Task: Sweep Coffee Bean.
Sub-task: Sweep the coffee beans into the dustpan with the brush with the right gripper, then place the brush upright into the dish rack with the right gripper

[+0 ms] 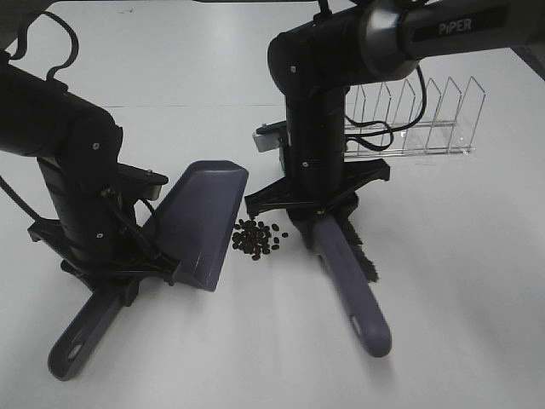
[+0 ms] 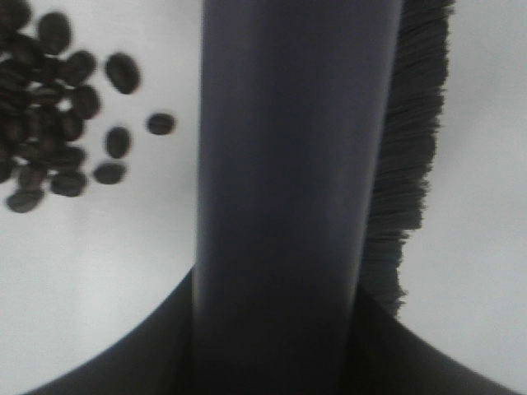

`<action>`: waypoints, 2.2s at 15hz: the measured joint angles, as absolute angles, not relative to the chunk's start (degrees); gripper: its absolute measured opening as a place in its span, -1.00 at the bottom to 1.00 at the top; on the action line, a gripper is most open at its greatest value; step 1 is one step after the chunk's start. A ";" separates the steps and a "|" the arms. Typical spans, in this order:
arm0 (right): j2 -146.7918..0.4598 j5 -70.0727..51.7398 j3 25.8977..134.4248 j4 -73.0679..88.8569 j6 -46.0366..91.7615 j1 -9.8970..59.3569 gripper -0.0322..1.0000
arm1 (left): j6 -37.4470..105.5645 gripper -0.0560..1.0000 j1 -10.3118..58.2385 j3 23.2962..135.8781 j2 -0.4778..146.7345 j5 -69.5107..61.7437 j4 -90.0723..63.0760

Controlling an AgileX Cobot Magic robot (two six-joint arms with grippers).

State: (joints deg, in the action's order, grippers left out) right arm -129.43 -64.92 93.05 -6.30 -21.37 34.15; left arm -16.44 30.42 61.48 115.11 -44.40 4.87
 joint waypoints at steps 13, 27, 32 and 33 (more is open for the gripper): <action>-136.13 -61.02 108.35 27.16 -12.89 33.52 -0.34 | -16.16 -0.28 30.42 61.48 115.11 -44.40 4.87; -134.07 -70.07 120.49 11.00 -11.86 31.80 -0.34 | -15.99 -0.28 30.42 61.48 115.11 -43.95 4.70; -124.79 -70.07 116.02 5.04 -10.77 31.80 -0.34 | -15.99 -0.28 30.42 61.48 115.11 -43.89 4.35; -121.87 -70.02 112.87 3.95 -10.66 31.80 -0.34 | -15.93 -0.28 30.42 61.48 115.11 -43.89 4.30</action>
